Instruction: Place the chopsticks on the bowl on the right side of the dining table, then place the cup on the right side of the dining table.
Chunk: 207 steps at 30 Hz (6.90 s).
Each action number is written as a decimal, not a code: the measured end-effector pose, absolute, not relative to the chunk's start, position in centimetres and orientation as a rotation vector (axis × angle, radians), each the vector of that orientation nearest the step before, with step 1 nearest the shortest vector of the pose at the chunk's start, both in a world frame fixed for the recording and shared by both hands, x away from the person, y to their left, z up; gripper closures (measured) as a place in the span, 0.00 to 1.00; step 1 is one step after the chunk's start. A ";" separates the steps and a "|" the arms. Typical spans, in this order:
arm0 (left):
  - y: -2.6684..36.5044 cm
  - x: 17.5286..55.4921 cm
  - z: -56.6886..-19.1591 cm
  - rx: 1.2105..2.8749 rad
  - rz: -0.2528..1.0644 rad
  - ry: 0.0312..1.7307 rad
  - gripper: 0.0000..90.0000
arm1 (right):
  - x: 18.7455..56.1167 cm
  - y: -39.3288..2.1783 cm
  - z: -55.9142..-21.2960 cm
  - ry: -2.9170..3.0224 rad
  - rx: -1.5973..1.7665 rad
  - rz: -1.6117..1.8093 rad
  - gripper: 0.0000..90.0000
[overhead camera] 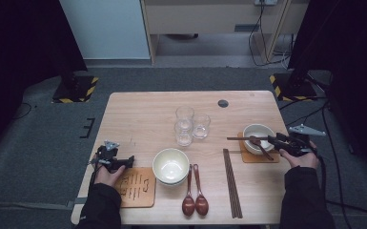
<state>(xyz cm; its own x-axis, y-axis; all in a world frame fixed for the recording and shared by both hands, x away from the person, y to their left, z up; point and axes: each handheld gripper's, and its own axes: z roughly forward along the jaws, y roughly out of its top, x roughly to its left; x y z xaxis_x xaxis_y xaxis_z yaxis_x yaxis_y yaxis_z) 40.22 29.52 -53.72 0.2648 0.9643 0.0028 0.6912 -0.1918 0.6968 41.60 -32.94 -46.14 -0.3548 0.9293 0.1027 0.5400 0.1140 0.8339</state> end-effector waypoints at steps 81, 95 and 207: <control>29.5 40.2 -53.7 1.959 0.608 1.492 0.00 | 41.2 -31.2 -42.8 1.931 1.283 1.331 0.50; 29.5 40.2 -53.7 1.958 0.608 1.492 0.00 | 41.2 -29.9 -39.6 1.888 1.207 1.460 0.47; 29.5 40.2 -53.7 1.958 0.608 1.492 0.00 | 54.1 -10.6 -46.1 2.307 1.232 0.954 0.63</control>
